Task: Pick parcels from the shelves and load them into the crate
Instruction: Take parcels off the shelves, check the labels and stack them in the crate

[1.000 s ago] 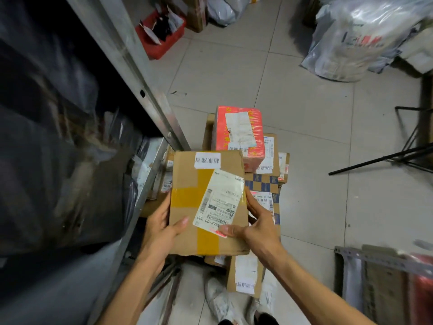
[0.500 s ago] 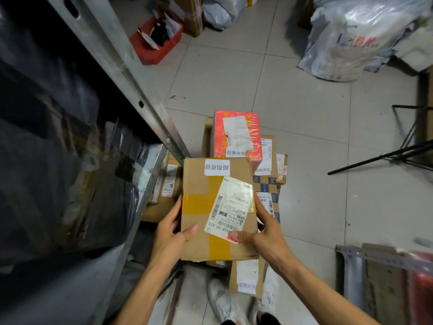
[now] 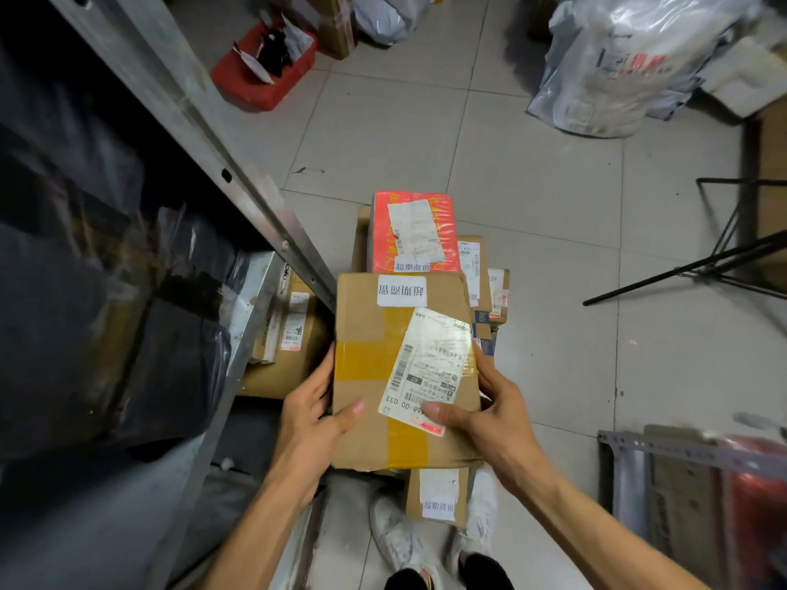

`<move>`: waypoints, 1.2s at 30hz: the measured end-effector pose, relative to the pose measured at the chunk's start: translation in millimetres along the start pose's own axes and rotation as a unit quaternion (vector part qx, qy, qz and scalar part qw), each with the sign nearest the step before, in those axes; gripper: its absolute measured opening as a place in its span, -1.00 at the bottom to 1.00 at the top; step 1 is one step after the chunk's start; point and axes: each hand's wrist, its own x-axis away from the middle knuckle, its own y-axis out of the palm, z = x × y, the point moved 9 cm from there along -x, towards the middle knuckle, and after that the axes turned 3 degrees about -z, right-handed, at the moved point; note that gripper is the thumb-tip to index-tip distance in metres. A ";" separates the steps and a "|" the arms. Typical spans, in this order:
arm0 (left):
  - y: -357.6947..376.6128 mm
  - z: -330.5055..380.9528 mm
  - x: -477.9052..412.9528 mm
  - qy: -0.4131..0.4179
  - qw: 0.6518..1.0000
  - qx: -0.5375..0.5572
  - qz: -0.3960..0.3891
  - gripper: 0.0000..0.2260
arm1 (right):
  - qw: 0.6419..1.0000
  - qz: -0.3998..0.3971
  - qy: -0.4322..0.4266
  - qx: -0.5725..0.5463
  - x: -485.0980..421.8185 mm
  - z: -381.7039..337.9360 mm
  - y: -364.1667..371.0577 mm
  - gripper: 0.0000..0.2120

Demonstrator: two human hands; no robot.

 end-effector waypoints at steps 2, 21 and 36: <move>17.1 4.3 1.9 0.003 1.000 0.003 -0.013 -0.31 | 1.000 0.012 -0.003 0.003 6.9 -4.9 -19.4 -0.10; 109.4 -13.6 -30.8 -0.034 0.997 -0.034 -0.063 -0.31 | 0.993 0.103 0.039 -0.039 8.9 14.2 -110.9 -0.22; 137.2 -12.7 -25.7 -0.035 0.995 -0.052 -0.081 -0.28 | 0.990 0.118 0.050 -0.053 23.1 16.8 -132.9 -0.14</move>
